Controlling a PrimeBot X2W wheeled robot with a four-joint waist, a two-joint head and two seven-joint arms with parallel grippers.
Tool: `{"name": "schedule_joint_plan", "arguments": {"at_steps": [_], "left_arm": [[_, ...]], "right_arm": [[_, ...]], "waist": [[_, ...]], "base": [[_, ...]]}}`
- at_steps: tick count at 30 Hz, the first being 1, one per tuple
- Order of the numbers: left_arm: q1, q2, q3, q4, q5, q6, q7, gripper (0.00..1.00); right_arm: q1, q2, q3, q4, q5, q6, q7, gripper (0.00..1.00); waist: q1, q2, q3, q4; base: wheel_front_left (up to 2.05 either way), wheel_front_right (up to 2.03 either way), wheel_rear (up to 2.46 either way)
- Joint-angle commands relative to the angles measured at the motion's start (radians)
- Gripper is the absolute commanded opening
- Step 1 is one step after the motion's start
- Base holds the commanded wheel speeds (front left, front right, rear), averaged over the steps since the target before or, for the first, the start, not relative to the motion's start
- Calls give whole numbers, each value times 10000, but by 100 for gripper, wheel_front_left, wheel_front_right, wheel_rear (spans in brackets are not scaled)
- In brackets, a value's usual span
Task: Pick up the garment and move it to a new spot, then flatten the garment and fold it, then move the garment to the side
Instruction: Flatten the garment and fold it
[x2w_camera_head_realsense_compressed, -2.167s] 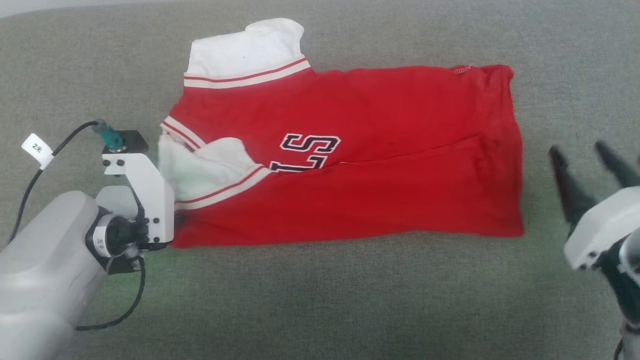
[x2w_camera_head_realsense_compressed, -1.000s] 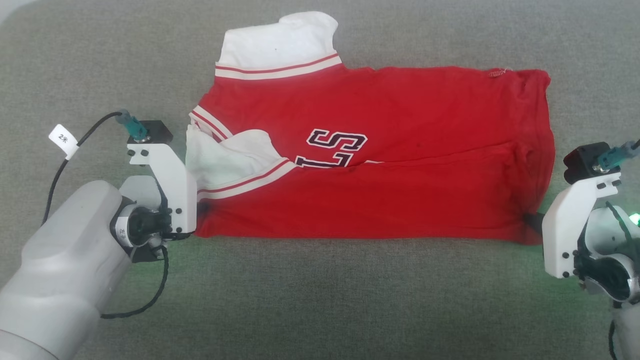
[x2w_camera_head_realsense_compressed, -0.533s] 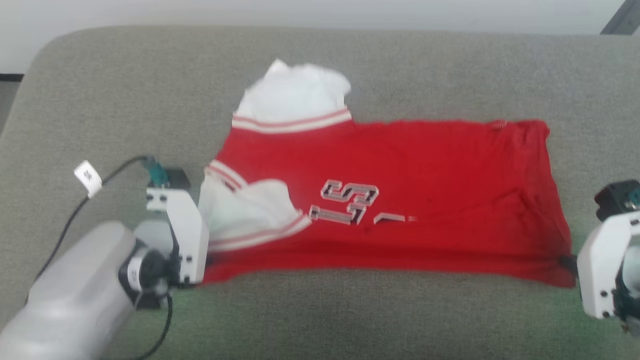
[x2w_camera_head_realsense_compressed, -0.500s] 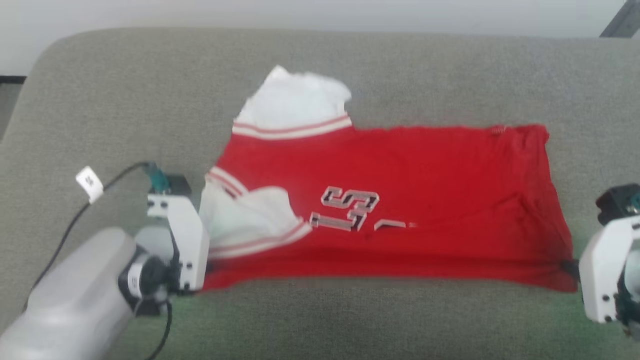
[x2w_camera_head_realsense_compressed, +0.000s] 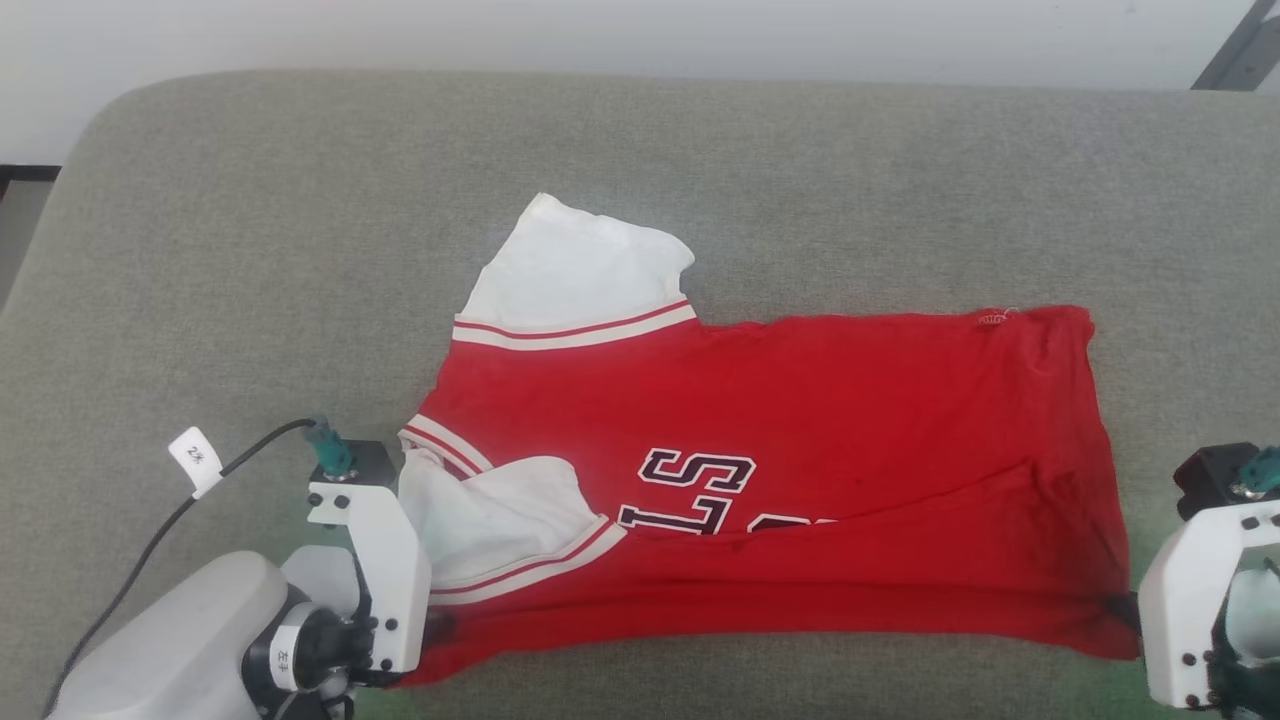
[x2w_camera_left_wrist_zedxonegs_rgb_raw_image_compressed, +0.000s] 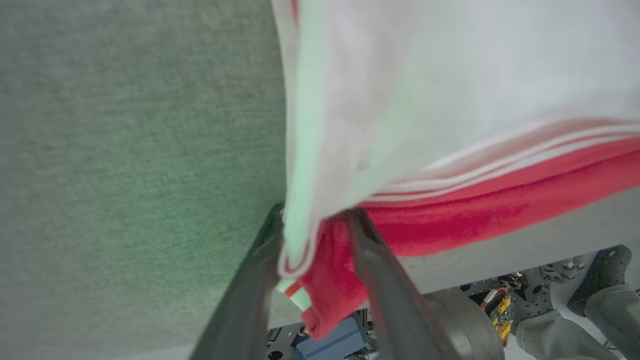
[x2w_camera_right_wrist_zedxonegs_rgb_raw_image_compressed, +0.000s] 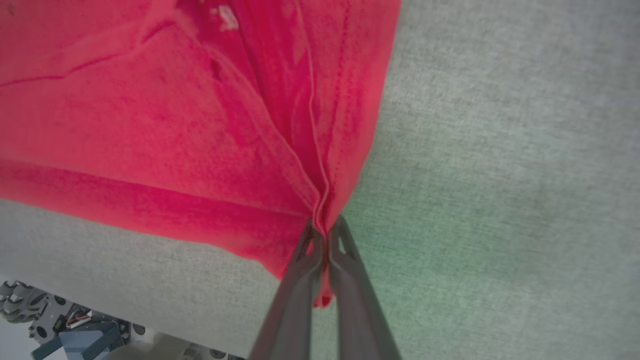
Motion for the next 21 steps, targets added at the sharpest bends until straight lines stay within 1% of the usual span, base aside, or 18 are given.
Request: {"name": "schedule_joint_plan", "arguments": {"at_steps": [1, 3, 6, 9, 13, 17, 19, 21], "left_arm": [[320, -19, -83, 320, 6, 129, -49, 100], [243, 30, 32, 418, -30, 242, -95, 100], [-59, 378, 103, 226, 140, 334, 44, 100], [-379, 660, 266, -366, 169, 446, 261, 100], [-765, 1126, 568, -1287, 229, 770, 416, 100], [-1231, 1690, 778, -2097, 480, 1146, 739, 100], [-1529, 1903, 864, -2435, 554, 1240, 863, 100], [-1842, 2008, 968, -2535, 712, 1231, 854, 100]], "right_arm": [[-85, 44, 15, 86, -84, -13, -87, 99], [-135, 109, 102, 205, -64, -13, -99, 100], [-193, 117, 55, 177, -78, -9, -211, 100], [-253, 114, -47, -25, -104, -7, -370, 100], [-370, 233, -199, -517, -142, -7, -743, 100], [-560, 345, -267, -1044, -339, -7, -1476, 100], [-751, 406, -312, -1286, -465, -7, -1984, 100], [-963, 495, -346, -1501, -595, -7, -2641, 100]], "waist": [[0, 1, -4, -24], [0, 1, -16, -58], [0, 1, -43, -107], [0, 1, -71, -167], [0, 1, -96, -319], [0, 1, -40, -587], [0, 1, 35, -752], [0, 1, 113, -916]], "base": [[0, 0, 0], [0, 0, 0], [0, 0, 0], [0, 0, 0], [0, 0, 0], [0, 0, 0], [0, 0, 0], [0, 0, 0]]}}
